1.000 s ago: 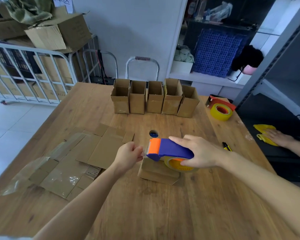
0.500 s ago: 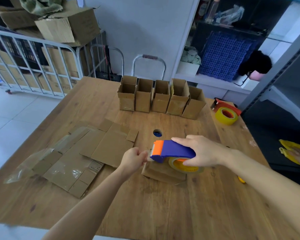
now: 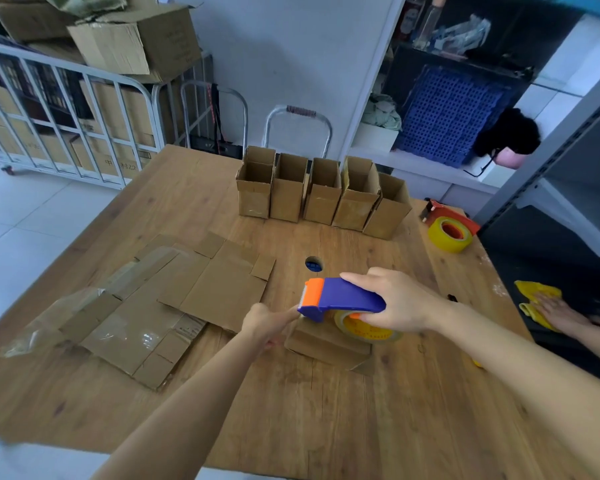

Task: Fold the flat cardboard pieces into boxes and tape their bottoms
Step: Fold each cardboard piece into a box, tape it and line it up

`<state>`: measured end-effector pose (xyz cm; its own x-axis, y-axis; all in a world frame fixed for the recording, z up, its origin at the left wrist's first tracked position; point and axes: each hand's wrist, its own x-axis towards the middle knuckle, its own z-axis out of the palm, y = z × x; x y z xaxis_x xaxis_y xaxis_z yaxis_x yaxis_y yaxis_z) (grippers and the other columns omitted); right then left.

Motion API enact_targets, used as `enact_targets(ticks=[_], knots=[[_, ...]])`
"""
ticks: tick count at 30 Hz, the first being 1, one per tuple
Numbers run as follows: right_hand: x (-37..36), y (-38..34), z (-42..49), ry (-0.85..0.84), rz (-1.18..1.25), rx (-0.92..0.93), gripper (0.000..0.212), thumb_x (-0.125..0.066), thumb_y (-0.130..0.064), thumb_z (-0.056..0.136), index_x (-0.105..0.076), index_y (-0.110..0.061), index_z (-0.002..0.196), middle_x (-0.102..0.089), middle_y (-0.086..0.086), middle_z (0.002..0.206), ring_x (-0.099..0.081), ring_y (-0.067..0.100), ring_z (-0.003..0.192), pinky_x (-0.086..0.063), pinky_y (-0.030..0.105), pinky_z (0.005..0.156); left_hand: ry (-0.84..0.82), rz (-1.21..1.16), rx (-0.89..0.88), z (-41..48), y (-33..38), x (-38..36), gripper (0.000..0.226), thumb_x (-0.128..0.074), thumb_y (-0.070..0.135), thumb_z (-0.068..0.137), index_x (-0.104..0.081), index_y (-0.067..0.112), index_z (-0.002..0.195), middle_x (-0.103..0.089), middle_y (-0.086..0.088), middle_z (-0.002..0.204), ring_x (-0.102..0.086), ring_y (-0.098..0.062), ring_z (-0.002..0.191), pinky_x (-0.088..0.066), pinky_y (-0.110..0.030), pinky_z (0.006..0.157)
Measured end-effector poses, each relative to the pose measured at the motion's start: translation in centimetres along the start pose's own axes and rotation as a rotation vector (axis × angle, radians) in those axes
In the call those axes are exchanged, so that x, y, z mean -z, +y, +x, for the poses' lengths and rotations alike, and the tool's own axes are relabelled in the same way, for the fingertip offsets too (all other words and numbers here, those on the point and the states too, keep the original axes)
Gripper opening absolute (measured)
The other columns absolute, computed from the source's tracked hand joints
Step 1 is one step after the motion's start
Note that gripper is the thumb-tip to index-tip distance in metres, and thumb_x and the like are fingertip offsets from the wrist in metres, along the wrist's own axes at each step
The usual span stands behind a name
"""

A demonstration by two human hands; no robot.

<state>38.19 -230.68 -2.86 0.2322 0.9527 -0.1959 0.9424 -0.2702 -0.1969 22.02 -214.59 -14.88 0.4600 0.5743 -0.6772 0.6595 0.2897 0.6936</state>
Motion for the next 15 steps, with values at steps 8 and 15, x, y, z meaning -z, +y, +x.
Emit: enact_targets(ticks=[8,15], knots=[[-0.3,1.3,-2.0,0.055,0.026,-0.011,0.073,-0.063,-0.046,0.088,-0.025,-0.037,0.15,-0.046,-0.008,0.102,-0.049,0.006,0.086,-0.036,0.011,0.068,-0.22,0.264,-0.691,-3.9,1.6,0.4,0.062,-0.043,0.0,0.092,-0.031,0.022,0.149,-0.044,0.014,0.138,-0.037,-0.001,0.127,-0.032,-0.019,0.1],[-1.4,3.6,-5.1,0.143,0.101,-0.067,0.076,-0.067,-0.039,0.084,-0.028,-0.036,0.15,-0.049,-0.007,0.098,-0.051,0.007,0.082,-0.039,0.015,0.067,-0.31,0.736,-0.888,-4.7,-1.0,-0.3,0.097,-0.058,0.021,0.085,0.012,0.028,0.153,0.003,0.011,0.161,-0.004,-0.004,0.147,-0.025,-0.025,0.115]])
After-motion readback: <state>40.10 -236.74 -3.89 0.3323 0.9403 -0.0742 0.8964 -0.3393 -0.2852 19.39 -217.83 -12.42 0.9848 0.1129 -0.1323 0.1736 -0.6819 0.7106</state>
